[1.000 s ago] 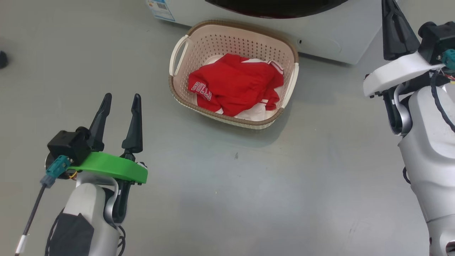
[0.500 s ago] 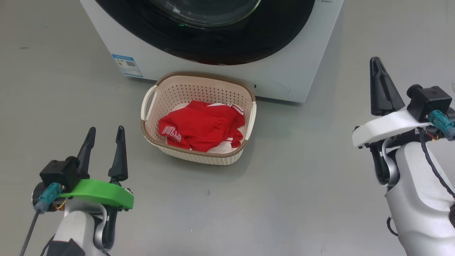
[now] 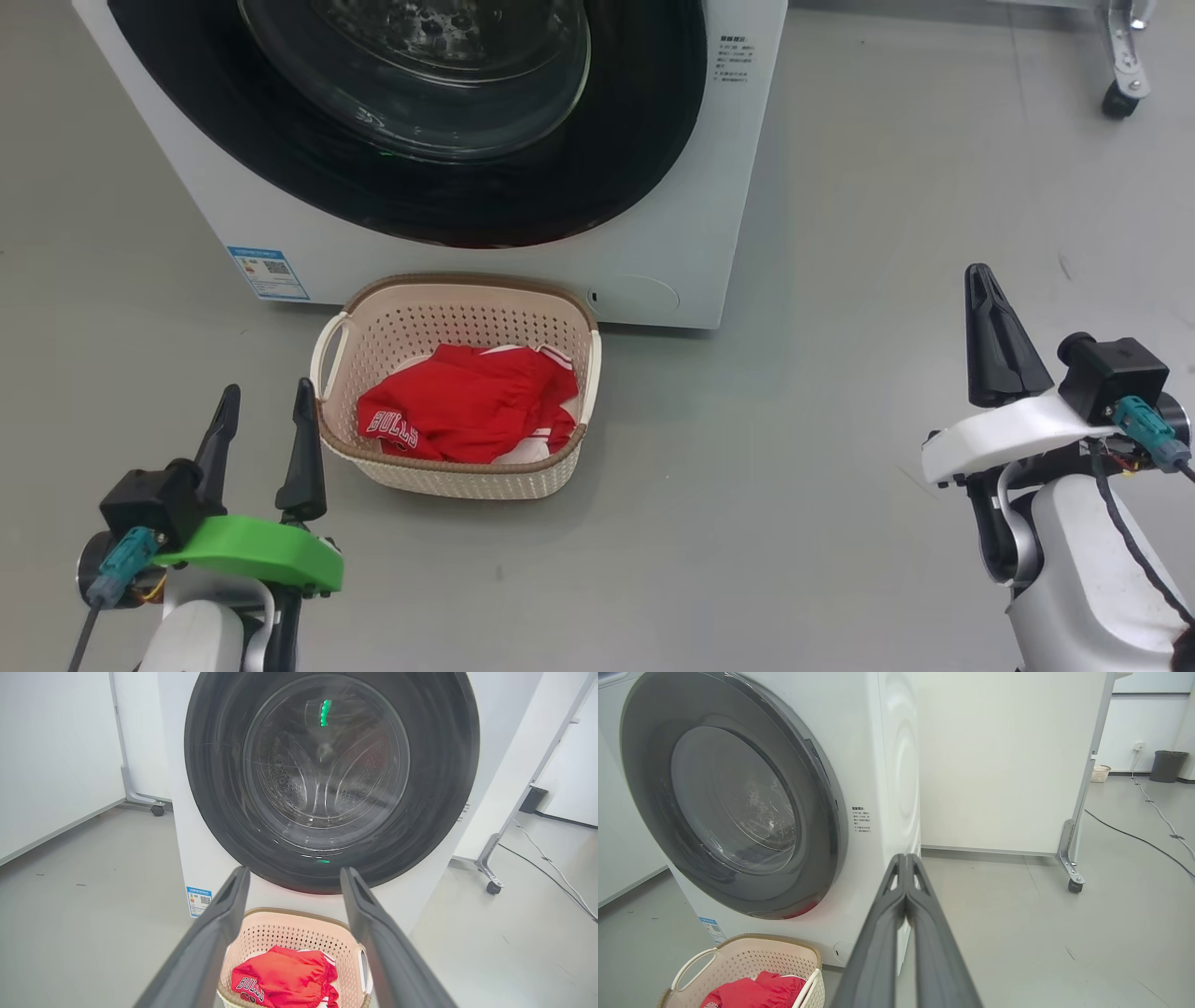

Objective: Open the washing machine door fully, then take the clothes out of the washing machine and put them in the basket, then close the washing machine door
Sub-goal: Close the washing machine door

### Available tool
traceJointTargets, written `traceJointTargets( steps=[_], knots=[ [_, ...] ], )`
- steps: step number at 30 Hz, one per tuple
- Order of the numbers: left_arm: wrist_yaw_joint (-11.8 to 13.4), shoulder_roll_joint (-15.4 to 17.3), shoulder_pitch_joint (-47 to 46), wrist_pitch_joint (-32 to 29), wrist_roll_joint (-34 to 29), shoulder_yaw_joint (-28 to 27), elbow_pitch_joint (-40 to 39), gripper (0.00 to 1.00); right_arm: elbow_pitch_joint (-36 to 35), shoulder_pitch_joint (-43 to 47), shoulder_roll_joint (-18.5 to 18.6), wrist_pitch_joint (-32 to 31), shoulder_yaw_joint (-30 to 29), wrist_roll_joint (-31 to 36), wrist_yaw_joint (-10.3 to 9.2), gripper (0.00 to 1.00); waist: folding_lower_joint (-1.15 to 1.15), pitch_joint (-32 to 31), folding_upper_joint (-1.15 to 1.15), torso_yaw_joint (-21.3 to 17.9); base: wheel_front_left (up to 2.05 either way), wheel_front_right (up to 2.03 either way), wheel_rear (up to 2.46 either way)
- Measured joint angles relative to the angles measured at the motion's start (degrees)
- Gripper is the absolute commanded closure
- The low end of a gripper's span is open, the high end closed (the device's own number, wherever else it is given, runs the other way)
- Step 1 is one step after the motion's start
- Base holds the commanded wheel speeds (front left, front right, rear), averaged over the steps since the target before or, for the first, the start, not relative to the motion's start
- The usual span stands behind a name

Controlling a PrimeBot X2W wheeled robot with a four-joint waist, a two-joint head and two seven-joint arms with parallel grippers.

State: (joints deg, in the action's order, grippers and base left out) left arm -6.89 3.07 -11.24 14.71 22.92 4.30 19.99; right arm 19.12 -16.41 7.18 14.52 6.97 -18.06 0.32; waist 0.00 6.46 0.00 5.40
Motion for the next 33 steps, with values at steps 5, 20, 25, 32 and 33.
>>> traceJointTargets(
  steps=[5,20,25,32,33],
  knots=[
    [0.0,0.0,1.34,0.0,-0.91,-0.2,-0.11,0.0,-1.01,2.69,-0.49,0.0,0.02,0.03,0.09,0.82,0.0,-1.21,0.0,-1.31,0.0,0.0,0.0],
    [-0.04,-0.19,3.17,0.0,-1.43,-0.08,-1.29,0.0,-4.07,9.24,-1.79,0.0,-1.37,0.56,-0.04,0.0,0.0,-2.4,0.0,-2.9,0.0,0.0,0.0],
    [-0.05,-0.25,3.81,0.0,-1.43,0.4,-1.21,0.0,-4.67,10.43,-2.16,0.0,-1.34,0.57,0.02,0.0,0.0,-2.46,0.0,-2.95,0.0,0.0,0.0],
    [-0.07,-0.29,3.96,0.0,-1.43,1.31,-1.1,0.0,-5.78,10.76,-2.41,0.0,-1.36,0.7,0.1,0.0,0.0,-2.4,0.0,-2.92,0.0,0.0,0.0],
    [-0.07,-0.31,3.96,0.0,-1.43,1.46,-1.08,0.0,-5.84,10.79,-2.47,0.0,-1.37,0.71,0.1,0.0,0.0,-2.37,0.0,-2.89,0.0,0.0,0.0]
  ],
)
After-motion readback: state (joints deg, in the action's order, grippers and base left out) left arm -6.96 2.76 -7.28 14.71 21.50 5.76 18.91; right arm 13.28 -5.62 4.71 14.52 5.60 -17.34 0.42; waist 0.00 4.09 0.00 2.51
